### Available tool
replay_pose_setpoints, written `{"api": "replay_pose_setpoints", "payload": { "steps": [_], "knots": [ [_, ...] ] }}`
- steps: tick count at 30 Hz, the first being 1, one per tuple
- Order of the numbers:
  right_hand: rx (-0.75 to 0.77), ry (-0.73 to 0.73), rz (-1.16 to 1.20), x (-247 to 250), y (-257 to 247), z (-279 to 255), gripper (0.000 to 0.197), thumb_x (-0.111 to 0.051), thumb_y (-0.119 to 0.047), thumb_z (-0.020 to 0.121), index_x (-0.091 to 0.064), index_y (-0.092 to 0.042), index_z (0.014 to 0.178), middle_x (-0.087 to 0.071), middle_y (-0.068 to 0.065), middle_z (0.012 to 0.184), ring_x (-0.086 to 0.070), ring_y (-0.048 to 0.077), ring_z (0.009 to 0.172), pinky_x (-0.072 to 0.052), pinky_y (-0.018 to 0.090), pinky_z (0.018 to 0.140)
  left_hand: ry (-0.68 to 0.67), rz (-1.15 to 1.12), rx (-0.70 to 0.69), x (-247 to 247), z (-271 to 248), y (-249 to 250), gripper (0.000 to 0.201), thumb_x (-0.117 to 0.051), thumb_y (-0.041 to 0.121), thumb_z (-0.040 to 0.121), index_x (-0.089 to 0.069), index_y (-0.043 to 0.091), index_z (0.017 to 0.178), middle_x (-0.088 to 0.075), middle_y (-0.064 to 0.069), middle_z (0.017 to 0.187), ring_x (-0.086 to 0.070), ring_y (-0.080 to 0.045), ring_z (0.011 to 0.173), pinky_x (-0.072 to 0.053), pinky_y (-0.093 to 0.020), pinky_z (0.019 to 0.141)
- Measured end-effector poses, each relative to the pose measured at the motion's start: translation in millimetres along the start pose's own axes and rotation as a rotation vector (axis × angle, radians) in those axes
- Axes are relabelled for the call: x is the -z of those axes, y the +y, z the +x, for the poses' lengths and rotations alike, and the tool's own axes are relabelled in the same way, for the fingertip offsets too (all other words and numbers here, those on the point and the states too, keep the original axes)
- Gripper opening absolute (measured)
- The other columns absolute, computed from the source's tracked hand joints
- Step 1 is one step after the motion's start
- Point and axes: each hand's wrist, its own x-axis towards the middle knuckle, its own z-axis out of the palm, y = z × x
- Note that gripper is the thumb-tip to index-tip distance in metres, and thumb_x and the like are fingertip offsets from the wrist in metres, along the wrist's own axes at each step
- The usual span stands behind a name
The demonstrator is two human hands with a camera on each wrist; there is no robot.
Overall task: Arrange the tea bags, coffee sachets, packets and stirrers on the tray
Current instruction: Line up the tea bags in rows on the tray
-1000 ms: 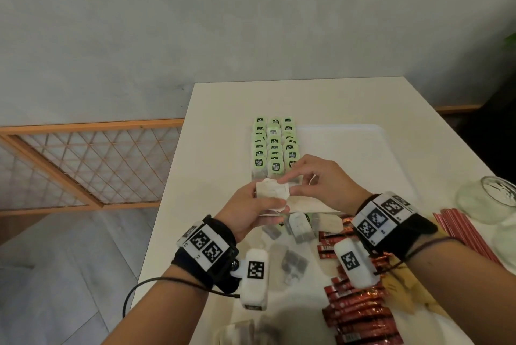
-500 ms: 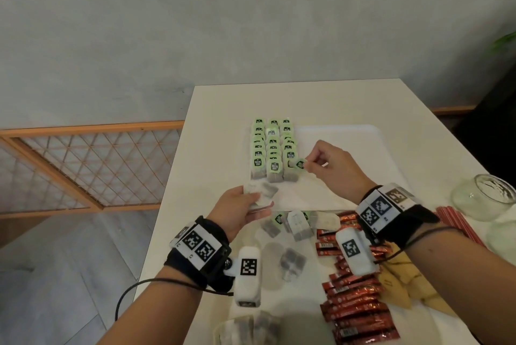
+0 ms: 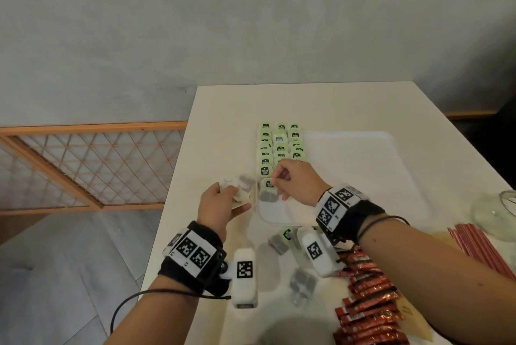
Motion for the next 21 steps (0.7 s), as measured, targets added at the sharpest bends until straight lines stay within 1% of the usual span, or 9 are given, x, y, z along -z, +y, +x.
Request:
{"api": "replay_pose_setpoints", "payload": {
  "steps": [3,5,8,11,12,14,16,18,21],
  "knots": [
    [-0.01,0.024,-0.001,-5.0,-1.3,11.1,0.01,-0.062,-0.001,0.089,-0.059,-0.008,0.084,-0.062,0.004,0.067,-0.062,0.019,0.055,-0.059,0.036,0.059,0.015,-0.034,-0.016,1.0,6.0,-1.5,0.023,-0.052,0.001,0.094,-0.06,-0.001,0.115,-0.064,-0.019,0.115,-0.064,-0.032,0.104,-0.058,-0.028,0.062],
    [-0.011,0.039,-0.011,-7.2,-1.2,16.5,0.009,-0.061,0.0,0.089,-0.059,-0.006,0.083,-0.061,0.002,0.065,-0.06,0.018,0.053,-0.058,0.036,0.056,0.017,-0.052,-0.016,1.8,8.8,-3.9,0.026,-0.055,0.001,0.093,-0.059,-0.001,0.118,-0.064,-0.02,0.117,-0.064,-0.034,0.107,-0.058,-0.028,0.065],
    [-0.013,0.064,-0.022,-8.9,-0.5,20.9,0.006,-0.06,0.0,0.09,-0.06,-0.004,0.085,-0.061,-0.002,0.064,-0.058,0.014,0.048,-0.055,0.031,0.049,-0.002,-0.063,-0.012,3.2,10.3,-7.2,0.026,-0.059,0.002,0.091,-0.061,-0.001,0.117,-0.065,-0.021,0.117,-0.065,-0.034,0.108,-0.058,-0.029,0.071],
    [-0.016,0.081,0.001,-7.9,-0.8,20.3,0.003,-0.065,-0.003,0.088,-0.063,-0.005,0.089,-0.061,0.001,0.072,-0.054,0.005,0.047,-0.049,0.023,0.043,-0.049,-0.068,-0.028,1.5,6.2,-7.2,0.02,-0.06,0.001,0.092,-0.066,0.001,0.111,-0.07,-0.017,0.11,-0.067,-0.025,0.098,-0.058,-0.027,0.075],
    [-0.013,0.096,0.017,-6.7,-0.6,19.5,0.007,-0.067,-0.005,0.087,-0.064,-0.006,0.093,-0.061,0.002,0.078,-0.055,0.006,0.053,-0.049,0.022,0.046,-0.065,-0.069,-0.032,-0.2,4.4,-6.7,0.018,-0.061,0.002,0.092,-0.067,0.002,0.109,-0.071,-0.016,0.107,-0.067,-0.022,0.095,-0.058,-0.027,0.075],
    [0.012,0.134,0.016,-3.1,-1.6,14.2,0.015,-0.069,-0.011,0.087,-0.066,-0.012,0.102,-0.061,-0.002,0.085,-0.056,0.006,0.065,-0.049,0.019,0.059,-0.092,-0.065,-0.032,-5.3,-0.2,-5.6,0.016,-0.062,0.004,0.092,-0.068,0.003,0.106,-0.072,-0.015,0.105,-0.068,-0.02,0.092,-0.058,-0.028,0.076],
    [0.021,0.145,0.067,0.8,-6.5,3.3,0.015,-0.066,-0.02,0.091,-0.068,-0.015,0.105,-0.062,-0.006,0.087,-0.06,0.008,0.072,-0.053,0.022,0.067,-0.108,-0.054,-0.031,-12.4,-5.2,-4.8,0.016,-0.063,0.006,0.091,-0.068,0.003,0.106,-0.072,-0.017,0.107,-0.069,-0.021,0.093,-0.058,-0.03,0.076],
    [0.0,0.086,0.15,4.5,-12.1,-12.0,0.016,-0.063,-0.025,0.093,-0.069,-0.014,0.103,-0.066,-0.002,0.086,-0.063,0.008,0.069,-0.056,0.026,0.063,-0.135,-0.035,-0.032,-20.9,-12.4,-4.8,0.017,-0.064,0.008,0.091,-0.068,0.002,0.107,-0.072,-0.018,0.107,-0.07,-0.022,0.094,-0.059,-0.03,0.076],
    [-0.016,0.012,0.151,9.1,-12.0,-34.1,0.017,-0.065,-0.023,0.092,-0.068,-0.008,0.099,-0.068,0.005,0.082,-0.064,0.012,0.068,-0.054,0.024,0.058,-0.183,-0.017,-0.025,-33.7,-24.6,-5.1,0.017,-0.065,0.013,0.092,-0.07,0.004,0.106,-0.073,-0.017,0.105,-0.07,-0.027,0.099,-0.06,-0.033,0.076]
  ]
}}
